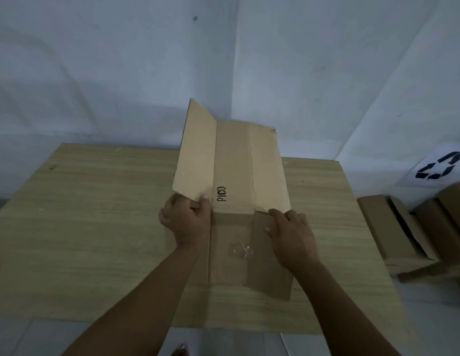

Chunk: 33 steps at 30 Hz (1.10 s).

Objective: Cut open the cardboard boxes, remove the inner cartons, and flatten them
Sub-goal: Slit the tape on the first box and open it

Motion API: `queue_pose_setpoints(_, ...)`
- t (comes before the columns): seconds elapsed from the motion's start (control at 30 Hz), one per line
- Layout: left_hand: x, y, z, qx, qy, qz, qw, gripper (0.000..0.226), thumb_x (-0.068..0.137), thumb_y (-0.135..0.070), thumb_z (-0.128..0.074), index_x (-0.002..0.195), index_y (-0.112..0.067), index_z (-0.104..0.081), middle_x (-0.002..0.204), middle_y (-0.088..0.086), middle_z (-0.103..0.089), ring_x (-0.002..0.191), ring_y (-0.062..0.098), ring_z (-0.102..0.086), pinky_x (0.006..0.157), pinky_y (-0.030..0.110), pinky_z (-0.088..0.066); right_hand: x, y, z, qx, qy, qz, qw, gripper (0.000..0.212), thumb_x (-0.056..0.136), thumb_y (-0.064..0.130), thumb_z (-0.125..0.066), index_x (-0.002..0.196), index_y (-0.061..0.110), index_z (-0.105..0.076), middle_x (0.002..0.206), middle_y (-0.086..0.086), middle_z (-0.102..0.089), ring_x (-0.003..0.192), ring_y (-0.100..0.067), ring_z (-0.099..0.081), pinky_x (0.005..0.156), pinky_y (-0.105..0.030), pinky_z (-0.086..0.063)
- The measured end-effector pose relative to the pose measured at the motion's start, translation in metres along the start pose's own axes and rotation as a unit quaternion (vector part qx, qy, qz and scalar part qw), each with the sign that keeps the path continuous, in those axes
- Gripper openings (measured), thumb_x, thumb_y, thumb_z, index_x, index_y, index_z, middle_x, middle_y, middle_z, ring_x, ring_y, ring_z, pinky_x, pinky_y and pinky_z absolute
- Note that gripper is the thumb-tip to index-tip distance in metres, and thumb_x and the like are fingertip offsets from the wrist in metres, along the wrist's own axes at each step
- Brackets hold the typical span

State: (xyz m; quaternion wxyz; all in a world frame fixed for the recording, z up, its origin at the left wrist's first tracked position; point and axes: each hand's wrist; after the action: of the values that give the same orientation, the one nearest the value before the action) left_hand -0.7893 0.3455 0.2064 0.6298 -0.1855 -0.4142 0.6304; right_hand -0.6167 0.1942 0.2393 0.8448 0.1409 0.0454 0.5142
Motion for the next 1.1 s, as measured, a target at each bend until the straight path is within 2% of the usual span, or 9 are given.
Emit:
queue_pose_setpoints(0.1,0.012,0.012,0.005,-0.095,-0.018,0.038,0.995,0.039,0.079,-0.039,-0.066,0.091,-0.003,-0.074,0.093,0.018,-0.067,0.093,0.037,-0.062,0.079,0.038,-0.047,0.007,-0.009,-0.007,0.034,0.049,0.002,0.998,0.044,0.100,0.033,-0.056,0.142,0.022,-0.051,0.119,-0.010,-0.059,0.109,-0.028,-0.049,0.093,-0.037,-0.041)
queue_pose_setpoints(0.2,0.015,0.026,0.009,-0.136,0.067,0.171,0.973,0.027,0.085,-0.032,-0.075,0.082,-0.007,-0.068,0.082,0.009,-0.067,0.084,0.030,-0.065,0.068,0.028,-0.038,0.010,-0.016,-0.017,0.054,0.087,-0.014,0.995,0.051,0.098,0.035,-0.060,0.145,0.021,-0.047,0.128,-0.010,-0.057,0.120,-0.028,-0.047,0.100,-0.035,-0.038)
queue_pose_setpoints(0.27,0.012,0.042,0.008,-0.123,0.105,0.200,0.966,0.021,0.082,-0.029,-0.078,0.082,-0.011,-0.067,0.078,0.003,-0.067,0.080,0.026,-0.066,0.065,0.028,-0.040,0.007,-0.018,-0.030,0.060,0.108,-0.023,0.992,0.051,0.097,0.035,-0.062,0.144,0.021,-0.049,0.133,-0.008,-0.055,0.124,-0.028,-0.044,0.104,-0.034,-0.036)
queue_pose_setpoints(0.53,0.011,0.085,-0.004,-0.037,0.183,0.211,0.959,0.027,0.081,-0.032,-0.080,0.090,-0.008,-0.071,0.082,0.006,-0.070,0.083,0.029,-0.068,0.068,0.031,-0.044,-0.005,-0.023,-0.081,0.035,0.108,-0.085,0.990,0.053,0.090,0.047,-0.065,0.138,0.026,-0.055,0.137,0.002,-0.055,0.128,-0.025,-0.042,0.102,-0.040,-0.039)
queue_pose_setpoints(0.67,0.004,0.097,-0.008,0.078,0.241,0.214,0.943,0.045,0.082,-0.045,-0.074,0.107,-0.008,-0.068,0.104,0.015,-0.067,0.100,0.037,-0.063,0.083,0.040,-0.052,-0.023,-0.018,-0.098,0.036,0.104,-0.216,0.970,0.078,0.086,0.060,-0.063,0.150,0.029,-0.030,0.148,-0.001,-0.039,0.135,-0.026,-0.035,0.104,-0.044,-0.036)
queue_pose_setpoints(0.83,-0.021,0.096,-0.001,0.152,0.242,0.258,0.923,0.064,0.087,-0.050,-0.067,0.130,-0.006,-0.049,0.129,0.022,-0.049,0.118,0.043,-0.052,0.095,0.046,-0.045,-0.042,-0.005,-0.109,0.053,0.113,-0.346,0.930,0.101,0.086,0.073,-0.050,0.156,0.015,-0.006,0.152,-0.013,-0.034,0.137,-0.033,-0.034,0.105,-0.047,-0.034)
queue_pose_setpoints(0.97,-0.030,0.103,0.004,0.131,0.251,0.266,0.921,0.054,0.095,-0.040,-0.061,0.132,-0.002,-0.050,0.128,0.024,-0.056,0.118,0.042,-0.055,0.094,0.044,-0.045,-0.041,-0.011,-0.111,0.120,0.127,-0.376,0.910,0.067,0.097,0.054,-0.048,0.148,0.015,-0.030,0.140,-0.017,-0.042,0.127,-0.036,-0.043,0.102,-0.046,-0.039)
queue_pose_setpoints(1.03,-0.030,0.106,0.012,0.122,0.245,0.246,0.930,0.040,0.098,-0.028,-0.058,0.128,-0.002,-0.053,0.126,0.023,-0.060,0.118,0.041,-0.056,0.092,0.042,-0.044,-0.044,-0.015,-0.108,0.177,0.120,-0.354,0.911,0.047,0.104,0.039,-0.042,0.143,0.014,-0.037,0.133,-0.018,-0.043,0.118,-0.038,-0.049,0.094,-0.045,-0.042)
queue_pose_setpoints(1.1,-0.031,0.107,0.021,0.113,0.231,0.223,0.940,0.036,0.097,-0.017,-0.055,0.130,-0.003,-0.054,0.127,0.021,-0.061,0.118,0.040,-0.056,0.092,0.041,-0.044,-0.049,-0.018,-0.104,0.216,0.097,-0.312,0.920,0.043,0.105,0.031,-0.041,0.146,0.017,-0.037,0.129,-0.019,-0.045,0.113,-0.038,-0.052,0.086,-0.042,-0.041)
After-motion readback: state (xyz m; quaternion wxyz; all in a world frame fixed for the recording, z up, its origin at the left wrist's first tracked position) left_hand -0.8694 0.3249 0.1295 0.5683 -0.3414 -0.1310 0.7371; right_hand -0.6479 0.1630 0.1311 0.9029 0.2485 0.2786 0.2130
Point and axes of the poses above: each hand's wrist, its own x-axis towards the middle knuckle, its own z-axis out of the back of the hand, y = z × x
